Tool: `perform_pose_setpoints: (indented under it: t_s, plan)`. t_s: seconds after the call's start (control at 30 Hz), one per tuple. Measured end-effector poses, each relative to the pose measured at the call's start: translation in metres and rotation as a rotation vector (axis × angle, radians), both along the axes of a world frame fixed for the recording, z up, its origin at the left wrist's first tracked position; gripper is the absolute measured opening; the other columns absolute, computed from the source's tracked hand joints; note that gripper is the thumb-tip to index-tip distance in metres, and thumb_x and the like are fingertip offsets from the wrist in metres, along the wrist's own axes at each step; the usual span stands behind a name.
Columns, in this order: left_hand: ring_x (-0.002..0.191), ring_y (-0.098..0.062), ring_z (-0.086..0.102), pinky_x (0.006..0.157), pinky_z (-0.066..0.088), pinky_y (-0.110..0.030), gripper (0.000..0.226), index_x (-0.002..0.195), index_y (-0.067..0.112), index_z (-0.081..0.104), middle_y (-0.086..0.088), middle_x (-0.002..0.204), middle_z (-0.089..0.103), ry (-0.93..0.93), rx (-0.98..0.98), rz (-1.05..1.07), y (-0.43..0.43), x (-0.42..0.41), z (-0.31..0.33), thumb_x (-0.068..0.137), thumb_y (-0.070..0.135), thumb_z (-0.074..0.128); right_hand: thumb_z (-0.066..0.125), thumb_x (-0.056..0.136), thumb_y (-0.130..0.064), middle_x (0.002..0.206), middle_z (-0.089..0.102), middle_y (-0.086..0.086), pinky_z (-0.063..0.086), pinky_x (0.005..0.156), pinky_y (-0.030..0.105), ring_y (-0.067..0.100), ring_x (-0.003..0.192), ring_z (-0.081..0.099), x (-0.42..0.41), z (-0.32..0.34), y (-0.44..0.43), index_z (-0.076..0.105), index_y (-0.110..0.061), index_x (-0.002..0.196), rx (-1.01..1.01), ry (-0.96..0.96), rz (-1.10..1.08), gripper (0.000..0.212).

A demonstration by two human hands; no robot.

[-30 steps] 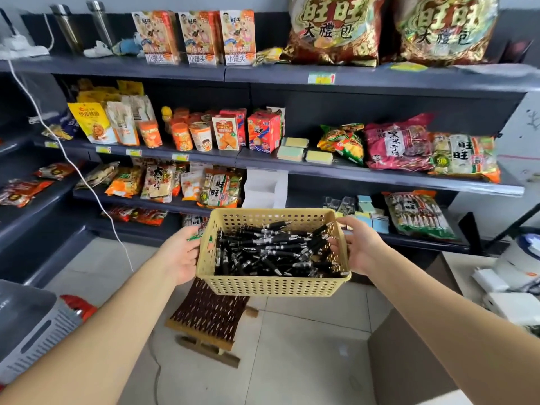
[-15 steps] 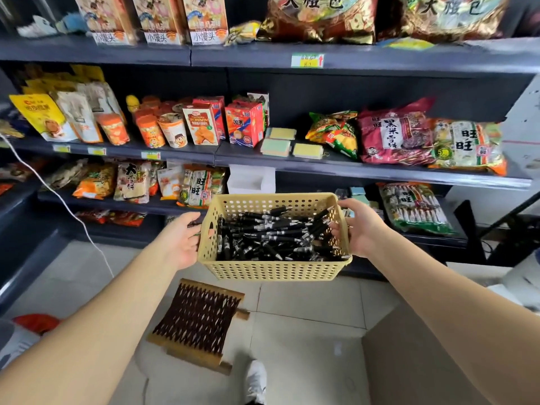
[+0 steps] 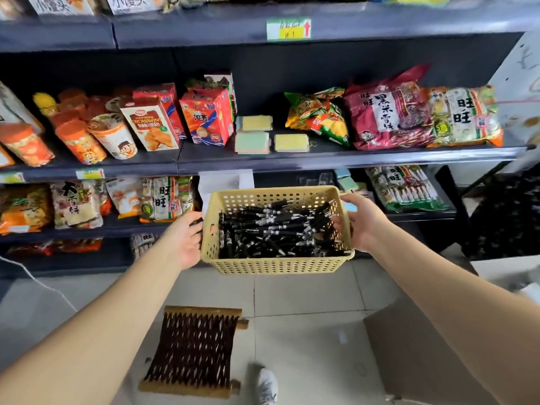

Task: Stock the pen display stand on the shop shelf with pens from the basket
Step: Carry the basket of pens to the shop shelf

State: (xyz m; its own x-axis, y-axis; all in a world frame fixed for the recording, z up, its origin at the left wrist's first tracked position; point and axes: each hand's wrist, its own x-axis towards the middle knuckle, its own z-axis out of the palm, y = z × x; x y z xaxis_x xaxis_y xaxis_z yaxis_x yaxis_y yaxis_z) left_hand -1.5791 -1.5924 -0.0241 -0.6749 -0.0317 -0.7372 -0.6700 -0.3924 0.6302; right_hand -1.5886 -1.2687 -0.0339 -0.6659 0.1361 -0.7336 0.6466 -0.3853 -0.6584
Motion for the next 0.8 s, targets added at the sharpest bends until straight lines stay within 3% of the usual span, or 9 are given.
perform_pose_setpoints:
  t_s: [0.13, 0.3, 0.43, 0.57, 0.67, 0.8]
  plan:
    - [0.096, -0.021, 0.057, 0.096, 0.043, -0.040, 0.037, 0.122, 0.005, 0.054, -0.009, 0.107, 0.062, -0.011, -0.008, -0.053, -0.002, -0.038, -0.013, 0.094, 0.029, 0.049, 0.067, 0.072, -0.039, 0.090, 0.057, 0.007, 0.046, 0.059, 0.025, 0.016, 0.063, 0.055, -0.023, -0.012, -0.001, 0.057, -0.009, 0.114, -0.011, 0.014, -0.066, 0.053]
    - [0.088, -0.020, 0.057, 0.078, 0.044, -0.037, 0.023, 0.101, 0.007, 0.058, -0.009, 0.100, 0.061, -0.054, -0.009, -0.105, 0.012, -0.066, -0.031, 0.095, 0.026, 0.048, 0.063, 0.078, -0.037, 0.078, 0.056, 0.007, 0.044, 0.059, 0.026, 0.017, 0.060, 0.052, -0.036, -0.029, 0.010, 0.057, -0.010, 0.095, -0.023, -0.020, -0.111, 0.033]
    - [0.088, -0.019, 0.057, 0.083, 0.044, -0.036, 0.023, 0.106, 0.008, 0.057, -0.008, 0.098, 0.061, -0.102, -0.041, -0.158, 0.030, -0.087, -0.055, 0.095, 0.026, 0.048, 0.061, 0.081, -0.034, 0.072, 0.055, 0.006, 0.042, 0.060, 0.025, 0.018, 0.058, 0.049, -0.047, -0.044, 0.024, 0.057, -0.015, 0.083, -0.002, -0.050, -0.135, 0.020]
    - [0.088, -0.019, 0.057, 0.088, 0.042, -0.038, 0.026, 0.108, 0.008, 0.057, -0.007, 0.096, 0.061, -0.138, -0.061, -0.197, 0.056, -0.108, -0.075, 0.096, 0.028, 0.048, 0.061, 0.080, -0.035, 0.070, 0.055, 0.005, 0.042, 0.058, 0.025, 0.016, 0.057, 0.048, -0.061, -0.065, 0.047, 0.059, -0.013, 0.090, -0.022, -0.092, -0.165, 0.024]
    - [0.091, -0.020, 0.057, 0.085, 0.043, -0.039, 0.027, 0.112, 0.008, 0.056, -0.006, 0.098, 0.061, -0.135, -0.072, -0.211, 0.075, -0.128, -0.088, 0.096, 0.027, 0.047, 0.062, 0.080, -0.037, 0.072, 0.056, 0.005, 0.043, 0.062, 0.027, 0.017, 0.060, 0.050, -0.077, -0.079, 0.067, 0.060, -0.013, 0.088, -0.045, -0.101, -0.183, 0.025]
    - [0.090, -0.019, 0.056, 0.082, 0.044, -0.036, 0.030, 0.120, 0.009, 0.055, -0.004, 0.098, 0.061, -0.136, -0.137, -0.231, 0.108, -0.150, -0.106, 0.098, 0.025, 0.043, 0.061, 0.082, -0.035, 0.078, 0.059, 0.005, 0.044, 0.067, 0.027, 0.016, 0.065, 0.053, -0.101, -0.101, 0.095, 0.062, -0.011, 0.101, -0.025, -0.084, -0.224, 0.031]
